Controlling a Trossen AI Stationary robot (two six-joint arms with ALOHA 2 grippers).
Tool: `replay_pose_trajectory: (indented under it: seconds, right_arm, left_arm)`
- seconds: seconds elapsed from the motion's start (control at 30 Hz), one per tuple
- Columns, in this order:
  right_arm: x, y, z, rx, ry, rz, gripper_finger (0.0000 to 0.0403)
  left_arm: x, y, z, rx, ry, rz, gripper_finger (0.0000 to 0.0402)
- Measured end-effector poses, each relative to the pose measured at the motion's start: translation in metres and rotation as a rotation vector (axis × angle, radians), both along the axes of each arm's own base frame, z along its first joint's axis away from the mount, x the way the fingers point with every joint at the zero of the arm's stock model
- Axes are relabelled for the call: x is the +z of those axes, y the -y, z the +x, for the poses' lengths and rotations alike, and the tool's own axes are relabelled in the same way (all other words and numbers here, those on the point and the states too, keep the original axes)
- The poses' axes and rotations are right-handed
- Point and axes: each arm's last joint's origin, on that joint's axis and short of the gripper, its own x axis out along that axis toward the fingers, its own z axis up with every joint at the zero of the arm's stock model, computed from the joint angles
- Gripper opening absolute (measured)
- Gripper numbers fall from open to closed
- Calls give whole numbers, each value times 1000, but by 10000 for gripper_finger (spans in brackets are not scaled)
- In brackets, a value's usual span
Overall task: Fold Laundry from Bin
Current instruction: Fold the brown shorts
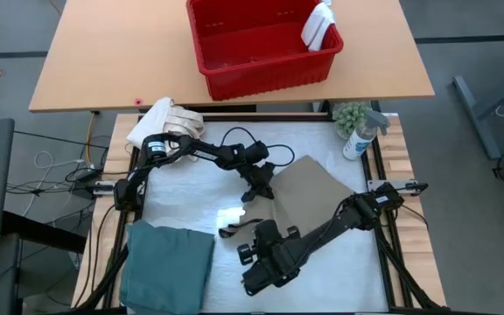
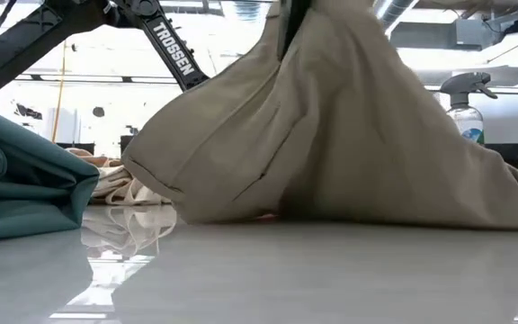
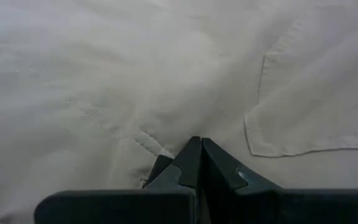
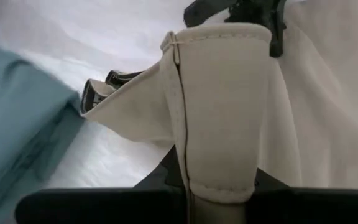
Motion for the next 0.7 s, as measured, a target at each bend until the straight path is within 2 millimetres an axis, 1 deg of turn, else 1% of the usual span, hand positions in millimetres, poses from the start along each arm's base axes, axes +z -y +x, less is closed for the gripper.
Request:
replay_pose_trajectory:
  seconds: [0.07,0.17,0.3,0.47,0.57,0.7]
  right_arm:
    - [1,9,5,-22,21,-33,67]
    - [10,27,10,-35,29,-56,67]
    - [23,52,15,-17,2,-66,67]
    - [34,80,20,5,-38,-84,67]
    - [37,87,20,18,-57,-69,67]
    - [28,86,20,7,-100,12,67]
  left_arm:
    - [0,0,-1,2,-11,-5,0]
    - [-2,1,-2,-5,-31,-13,0]
    - [-3,-6,-6,12,-49,-24,0]
    - [-6,-16,-12,70,-78,-36,0]
    - [-8,-18,-15,77,-80,-36,0]
    - [-8,-18,-16,86,-87,-38,0]
